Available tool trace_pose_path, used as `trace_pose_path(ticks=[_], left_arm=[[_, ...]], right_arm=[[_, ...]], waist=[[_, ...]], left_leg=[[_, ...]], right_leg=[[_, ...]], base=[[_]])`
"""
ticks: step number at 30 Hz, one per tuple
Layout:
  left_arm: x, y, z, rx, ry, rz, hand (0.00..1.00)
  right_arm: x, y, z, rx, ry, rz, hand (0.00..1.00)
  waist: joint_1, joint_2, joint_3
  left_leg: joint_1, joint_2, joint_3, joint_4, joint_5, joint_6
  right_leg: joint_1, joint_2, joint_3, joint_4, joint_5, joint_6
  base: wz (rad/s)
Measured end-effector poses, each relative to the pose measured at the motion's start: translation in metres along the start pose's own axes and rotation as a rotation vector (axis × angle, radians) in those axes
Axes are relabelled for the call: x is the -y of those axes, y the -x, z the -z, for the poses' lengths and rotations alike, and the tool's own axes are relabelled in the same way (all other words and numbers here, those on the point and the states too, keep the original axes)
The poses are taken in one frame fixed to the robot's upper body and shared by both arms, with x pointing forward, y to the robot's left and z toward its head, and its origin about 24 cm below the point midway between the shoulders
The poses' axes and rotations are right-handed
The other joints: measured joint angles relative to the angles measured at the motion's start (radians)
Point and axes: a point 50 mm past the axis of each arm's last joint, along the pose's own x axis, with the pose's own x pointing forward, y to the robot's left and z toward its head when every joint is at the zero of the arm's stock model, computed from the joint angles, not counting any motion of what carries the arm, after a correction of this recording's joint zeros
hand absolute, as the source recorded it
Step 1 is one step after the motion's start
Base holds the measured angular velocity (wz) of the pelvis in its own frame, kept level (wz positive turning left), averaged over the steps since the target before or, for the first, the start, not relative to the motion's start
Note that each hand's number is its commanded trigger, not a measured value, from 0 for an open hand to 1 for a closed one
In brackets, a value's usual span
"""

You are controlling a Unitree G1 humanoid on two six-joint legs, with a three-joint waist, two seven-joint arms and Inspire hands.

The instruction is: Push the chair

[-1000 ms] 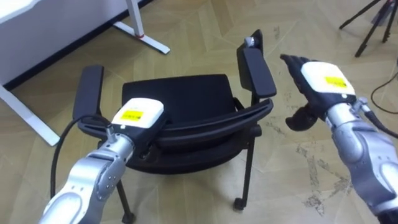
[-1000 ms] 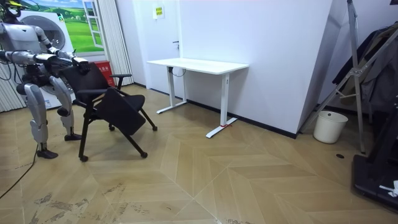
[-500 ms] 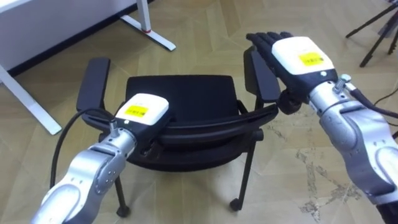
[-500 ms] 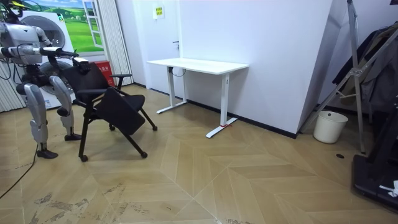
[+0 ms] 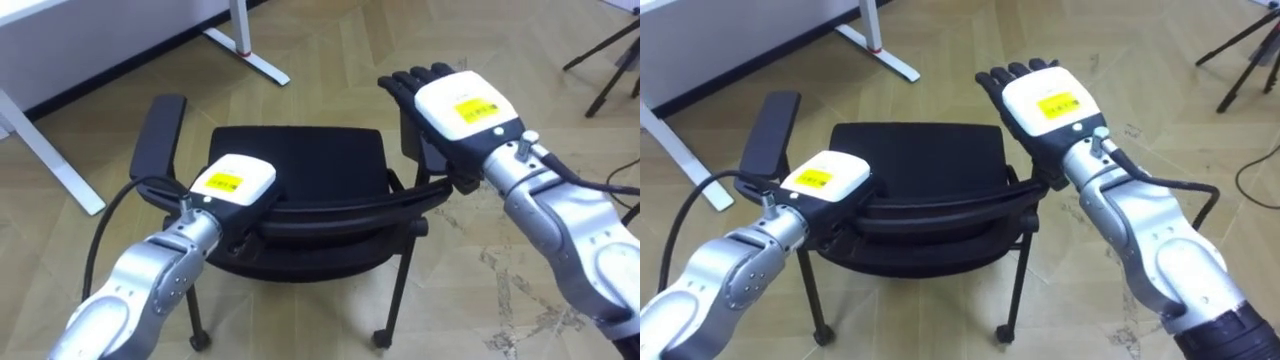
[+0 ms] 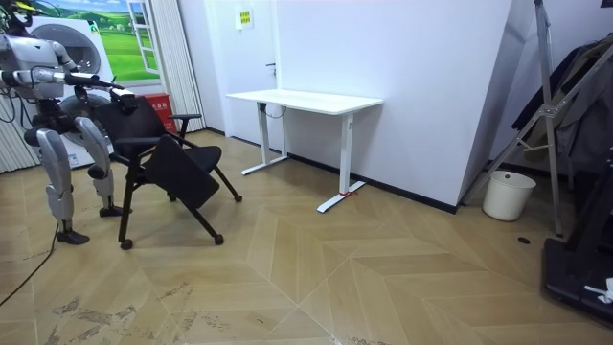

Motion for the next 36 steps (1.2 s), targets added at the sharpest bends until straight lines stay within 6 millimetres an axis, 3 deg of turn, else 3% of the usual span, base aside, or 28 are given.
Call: trace_pose_path(ticks=[17, 23, 31, 36], left_arm=[[0.001, -0.003, 0.0, 0.042, -0.017, 0.014, 1.0], [0.0, -0.003, 0.001, 0.05, -0.024, 0.007, 1.0], [-0.002, -0.005, -0.002, 0.072, -0.028, -0.005, 1.0], [-0.001, -0.008, -0.003, 0.094, -0.031, -0.005, 1.0]], right_arm=[[-0.007, 0.002, 0.003, 0.005, 0.029, -0.07, 0.0], [-0.023, 0.002, 0.012, -0.031, 0.011, -0.14, 0.0], [-0.051, 0.008, 0.007, 0.0, -0.056, -0.302, 0.0], [-0.063, 0.016, 0.001, 0.034, -0.099, -0.386, 0.0]], waist=[[0.016, 0.001, 0.0007], [0.021, -0.003, 0.0115], [0.021, -0.001, 0.013], [0.039, 0.006, 0.0164]], left_leg=[[-0.003, 0.0, -0.018, 0.007, 0.0, 0.0], [-0.002, 0.0, -0.019, 0.012, 0.0, 0.0], [-0.02, -0.001, -0.033, 0.028, -0.002, 0.001], [-0.02, -0.001, -0.038, 0.043, -0.013, 0.0]], right_leg=[[0.015, 0.001, -0.022, 0.002, 0.0, -0.001], [0.02, 0.0, -0.026, 0.001, 0.0, -0.001], [0.014, 0.001, -0.047, 0.002, 0.0, -0.001], [0.018, 0.003, -0.038, 0.003, 0.0, -0.001]], base=[[0.03], [0.0], [0.06], [-0.01]])
